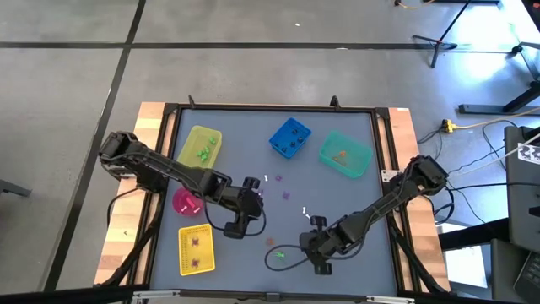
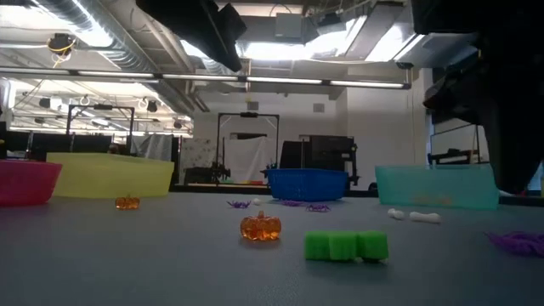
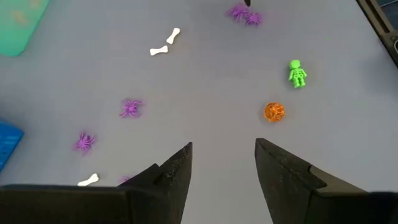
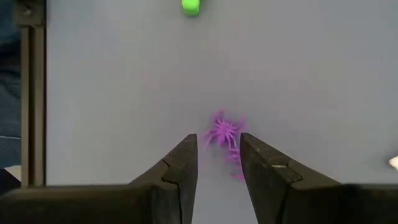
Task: Sort Halloween decoration
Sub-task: Put the purple spider toy into the yellow basket
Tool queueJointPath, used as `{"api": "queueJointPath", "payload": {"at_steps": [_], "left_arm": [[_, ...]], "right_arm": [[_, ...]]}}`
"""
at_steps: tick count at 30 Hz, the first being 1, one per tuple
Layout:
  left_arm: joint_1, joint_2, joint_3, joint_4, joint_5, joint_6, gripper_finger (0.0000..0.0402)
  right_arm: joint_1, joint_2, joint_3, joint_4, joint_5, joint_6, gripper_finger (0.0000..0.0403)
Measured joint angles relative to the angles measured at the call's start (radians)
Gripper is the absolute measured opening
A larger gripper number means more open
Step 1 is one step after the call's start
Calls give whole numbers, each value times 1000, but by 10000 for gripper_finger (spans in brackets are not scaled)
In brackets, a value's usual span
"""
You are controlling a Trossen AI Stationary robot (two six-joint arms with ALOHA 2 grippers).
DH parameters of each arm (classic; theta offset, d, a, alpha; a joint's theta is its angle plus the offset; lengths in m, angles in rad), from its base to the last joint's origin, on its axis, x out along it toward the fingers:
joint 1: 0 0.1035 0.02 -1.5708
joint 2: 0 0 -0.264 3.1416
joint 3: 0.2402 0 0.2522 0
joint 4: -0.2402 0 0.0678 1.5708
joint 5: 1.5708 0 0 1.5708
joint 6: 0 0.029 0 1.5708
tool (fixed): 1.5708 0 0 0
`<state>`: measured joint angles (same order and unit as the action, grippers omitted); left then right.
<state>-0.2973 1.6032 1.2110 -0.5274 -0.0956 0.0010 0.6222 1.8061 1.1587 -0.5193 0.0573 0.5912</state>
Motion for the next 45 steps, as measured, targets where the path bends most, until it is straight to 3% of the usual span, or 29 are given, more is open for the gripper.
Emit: {"api": "queueJointPath", "payload": {"at_steps": [8,17,24,32,45], "left_arm": [[-5,0,0,5,0,-1,159],[-5,0,0,5,0,-1,159],[-5,1,0,8,0,-2,159],[-4,1,0,16,-3,-1,159],[-4,1,0,16,-23,-1,159]], "right_arm": [[-17,-1,-15,-71,-9,2,125],[-16,-1,-28,-53,-14,-45,207],[-16,43,-29,-47,2,-116,222],[-14,83,-25,-33,1,-129,217],[-14,86,-26,-23,1,-129,126]]}}
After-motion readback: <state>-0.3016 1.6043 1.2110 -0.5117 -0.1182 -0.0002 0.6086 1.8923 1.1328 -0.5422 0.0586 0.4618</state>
